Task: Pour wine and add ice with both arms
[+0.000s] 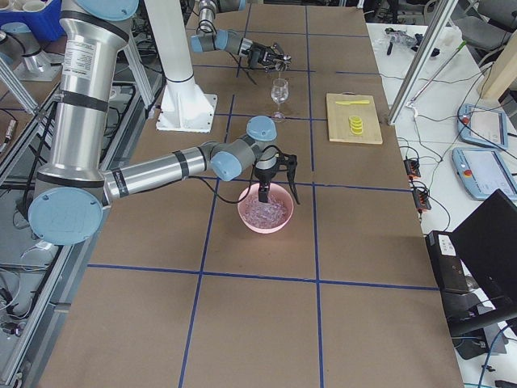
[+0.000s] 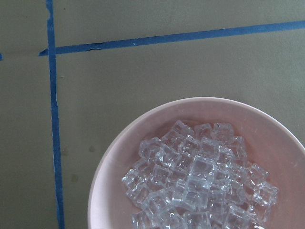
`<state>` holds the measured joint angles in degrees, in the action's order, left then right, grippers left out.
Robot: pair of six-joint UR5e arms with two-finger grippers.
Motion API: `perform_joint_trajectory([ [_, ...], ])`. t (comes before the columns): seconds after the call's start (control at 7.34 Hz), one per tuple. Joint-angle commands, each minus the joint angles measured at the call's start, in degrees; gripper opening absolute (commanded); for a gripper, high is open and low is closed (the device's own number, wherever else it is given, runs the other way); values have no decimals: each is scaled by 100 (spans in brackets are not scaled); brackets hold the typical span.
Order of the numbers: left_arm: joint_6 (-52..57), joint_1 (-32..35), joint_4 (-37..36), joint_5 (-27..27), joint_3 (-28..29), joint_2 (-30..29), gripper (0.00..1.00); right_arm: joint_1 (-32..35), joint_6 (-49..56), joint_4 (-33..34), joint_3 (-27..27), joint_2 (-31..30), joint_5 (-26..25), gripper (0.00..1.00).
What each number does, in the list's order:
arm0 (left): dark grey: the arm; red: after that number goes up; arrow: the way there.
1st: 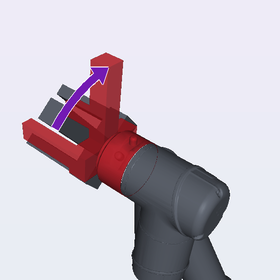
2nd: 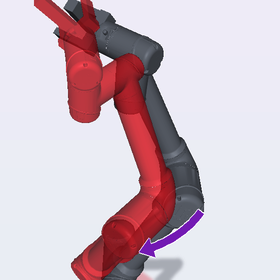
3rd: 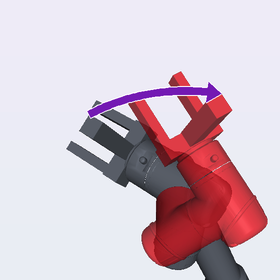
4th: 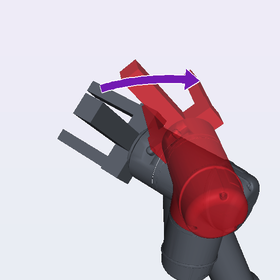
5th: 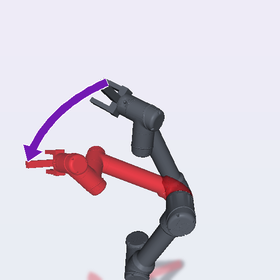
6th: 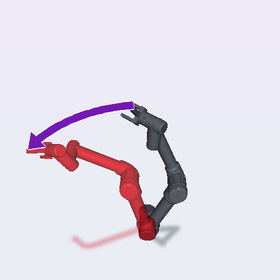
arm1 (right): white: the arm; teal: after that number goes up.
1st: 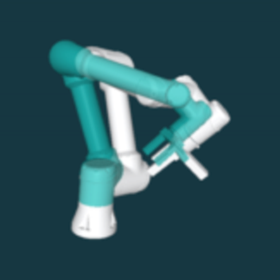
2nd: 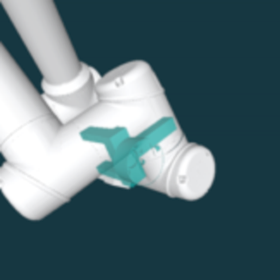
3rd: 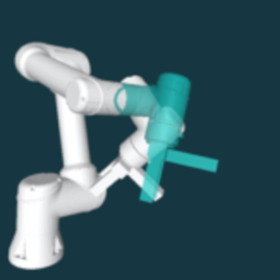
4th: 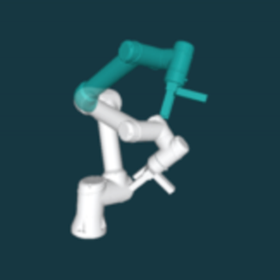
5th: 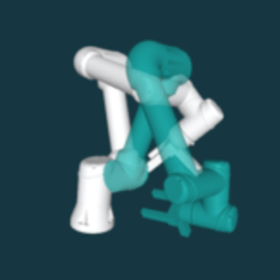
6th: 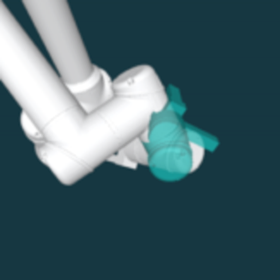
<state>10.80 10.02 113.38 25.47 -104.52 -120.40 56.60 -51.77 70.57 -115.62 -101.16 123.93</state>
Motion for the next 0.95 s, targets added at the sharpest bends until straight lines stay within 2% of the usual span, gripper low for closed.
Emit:
perform_joint_trajectory([
  [0.0,1,0,17,2,-24,-1,0,0,0,-8,-13,0,0,100],
  [0.41,-261,0,140,2,-68,-27,0,-9,0,-8,-13,0,0,100],
  [0.82,-1656,0,176,20,-94,-18,0,0,-8,-8,-31,9,0,100],
])
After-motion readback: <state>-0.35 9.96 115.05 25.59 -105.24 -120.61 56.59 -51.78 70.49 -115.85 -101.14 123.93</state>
